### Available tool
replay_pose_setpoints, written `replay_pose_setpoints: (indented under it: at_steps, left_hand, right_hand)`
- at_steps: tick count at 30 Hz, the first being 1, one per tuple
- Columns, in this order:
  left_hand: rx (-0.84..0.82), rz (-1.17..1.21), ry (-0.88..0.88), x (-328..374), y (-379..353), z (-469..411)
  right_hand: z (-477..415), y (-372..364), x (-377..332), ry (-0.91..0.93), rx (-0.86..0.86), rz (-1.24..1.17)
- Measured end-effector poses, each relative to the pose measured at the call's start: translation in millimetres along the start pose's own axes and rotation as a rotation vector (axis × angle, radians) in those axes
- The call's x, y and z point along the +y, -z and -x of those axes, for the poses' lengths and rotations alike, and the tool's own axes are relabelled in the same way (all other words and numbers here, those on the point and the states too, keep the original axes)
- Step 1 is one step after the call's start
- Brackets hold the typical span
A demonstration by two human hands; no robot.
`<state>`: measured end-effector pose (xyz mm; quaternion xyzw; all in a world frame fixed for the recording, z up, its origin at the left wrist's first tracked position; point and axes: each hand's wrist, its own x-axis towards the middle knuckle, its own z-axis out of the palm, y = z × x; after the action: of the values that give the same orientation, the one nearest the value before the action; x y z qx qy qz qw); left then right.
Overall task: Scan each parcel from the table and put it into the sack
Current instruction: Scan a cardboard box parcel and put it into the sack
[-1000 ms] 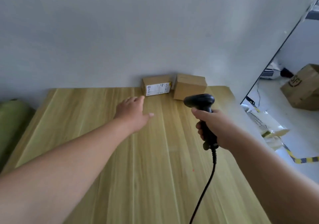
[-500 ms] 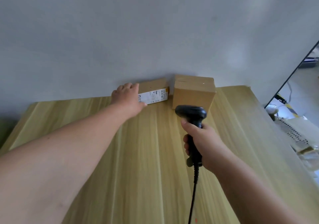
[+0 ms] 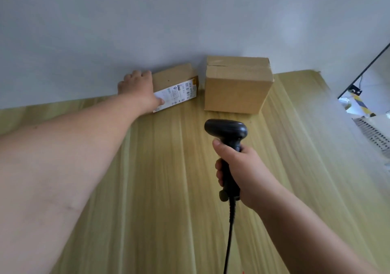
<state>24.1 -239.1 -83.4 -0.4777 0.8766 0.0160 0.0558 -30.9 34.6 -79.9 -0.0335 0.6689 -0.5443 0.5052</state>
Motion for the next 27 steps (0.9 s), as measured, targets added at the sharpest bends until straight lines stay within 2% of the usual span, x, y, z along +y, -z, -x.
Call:
replay_pose_setpoints:
  at_steps: [2,4,9,12,15,18,27]
  left_hand:
    - [-0.009,0.034,0.021,-1,1,9]
    - [-0.05,0.174,0.043,-7,3,26]
    - [-0.294,0.918,0.189,-31,14,92]
    - [-0.365,1.126,0.268,-43,22,141]
    - [-0.404,1.226,0.295,-63,33,187]
    - [-0.369,1.274,0.293,-88,48,229]
    - [-0.24,1.247,0.198,-210,91,364]
  right_hand:
    - [3,-1,-2,0.001,0.022,-0.004]
    - [11,-3,-5,0.011,0.042,-0.018]
    - [50,-11,-15,0.052,0.069,-0.023]
    - [86,-20,-19,0.085,0.046,-0.028]
    - [127,-30,-23,0.127,0.007,0.001]
    - [169,-43,-28,0.177,-0.03,0.056]
    - [316,-146,1,0.251,-0.16,0.18]
